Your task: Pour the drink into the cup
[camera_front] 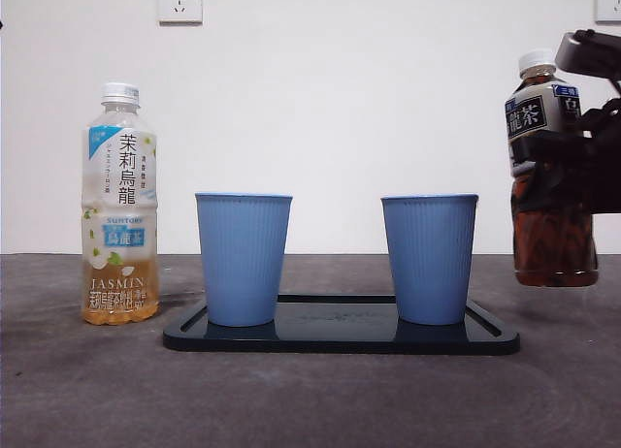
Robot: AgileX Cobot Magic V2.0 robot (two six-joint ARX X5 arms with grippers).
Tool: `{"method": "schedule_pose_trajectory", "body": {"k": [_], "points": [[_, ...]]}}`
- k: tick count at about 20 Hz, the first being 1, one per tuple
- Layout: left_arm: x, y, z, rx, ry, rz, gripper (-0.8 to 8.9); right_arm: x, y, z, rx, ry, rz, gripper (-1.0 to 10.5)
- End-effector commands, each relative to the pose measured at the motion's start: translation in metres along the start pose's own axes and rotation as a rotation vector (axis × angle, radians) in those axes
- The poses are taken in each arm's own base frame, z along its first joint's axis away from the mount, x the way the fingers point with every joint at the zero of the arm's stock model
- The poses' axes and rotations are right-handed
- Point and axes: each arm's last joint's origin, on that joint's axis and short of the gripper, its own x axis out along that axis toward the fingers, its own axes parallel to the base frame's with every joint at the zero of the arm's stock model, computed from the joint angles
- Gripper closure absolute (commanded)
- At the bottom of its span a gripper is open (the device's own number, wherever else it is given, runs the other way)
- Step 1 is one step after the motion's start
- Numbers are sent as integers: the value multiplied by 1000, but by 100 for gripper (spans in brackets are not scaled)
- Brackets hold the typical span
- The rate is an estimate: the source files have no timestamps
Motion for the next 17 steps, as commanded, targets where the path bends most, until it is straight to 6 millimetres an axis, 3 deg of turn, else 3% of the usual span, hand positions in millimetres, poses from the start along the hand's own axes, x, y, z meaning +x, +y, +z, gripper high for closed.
{"method": "schedule_pose_trajectory", "body": {"k": [1,8,17], "points": [[-3,-2,5,24,-25,-6,345,9,1,6,11,-66,14,804],[-3,-2,5,28,-25,-6,345,26,-1,-11,11,-39,33,767],[-3,-2,5,28,-24,-6,345,26,-2,-18,13,27,23,626]]}}
